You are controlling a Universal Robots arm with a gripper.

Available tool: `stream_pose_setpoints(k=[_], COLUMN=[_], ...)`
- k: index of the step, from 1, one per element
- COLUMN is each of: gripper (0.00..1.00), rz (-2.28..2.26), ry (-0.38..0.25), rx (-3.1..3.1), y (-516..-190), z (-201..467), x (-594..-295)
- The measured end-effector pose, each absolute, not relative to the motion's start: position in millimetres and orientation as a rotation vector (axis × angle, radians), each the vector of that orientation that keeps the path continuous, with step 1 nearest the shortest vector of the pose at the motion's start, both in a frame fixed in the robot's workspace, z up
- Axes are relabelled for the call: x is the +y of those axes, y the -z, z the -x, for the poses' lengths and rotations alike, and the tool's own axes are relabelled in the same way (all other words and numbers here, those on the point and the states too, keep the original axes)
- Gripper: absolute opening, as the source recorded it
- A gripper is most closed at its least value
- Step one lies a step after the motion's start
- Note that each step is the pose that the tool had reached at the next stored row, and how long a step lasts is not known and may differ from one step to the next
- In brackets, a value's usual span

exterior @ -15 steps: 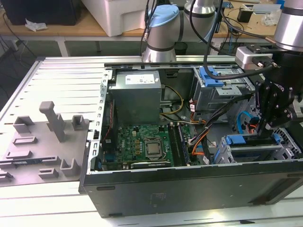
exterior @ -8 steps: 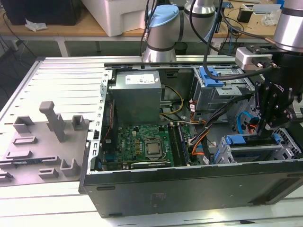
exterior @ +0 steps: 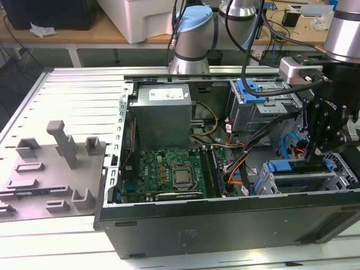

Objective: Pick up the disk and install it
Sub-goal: 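Insert the first disk wire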

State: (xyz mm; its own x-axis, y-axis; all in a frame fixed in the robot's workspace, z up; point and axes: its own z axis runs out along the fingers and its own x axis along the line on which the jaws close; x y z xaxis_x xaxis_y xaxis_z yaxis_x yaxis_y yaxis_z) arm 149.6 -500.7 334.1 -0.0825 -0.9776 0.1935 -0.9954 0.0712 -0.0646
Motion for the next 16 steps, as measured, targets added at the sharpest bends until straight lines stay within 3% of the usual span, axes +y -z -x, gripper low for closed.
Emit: stream_pose_setpoints(k=[16], gripper=[0.18], rz=[-2.058], ry=[-0.273], rx=[-2.225], y=[-333.6], z=[-149.6], x=[-500.7])
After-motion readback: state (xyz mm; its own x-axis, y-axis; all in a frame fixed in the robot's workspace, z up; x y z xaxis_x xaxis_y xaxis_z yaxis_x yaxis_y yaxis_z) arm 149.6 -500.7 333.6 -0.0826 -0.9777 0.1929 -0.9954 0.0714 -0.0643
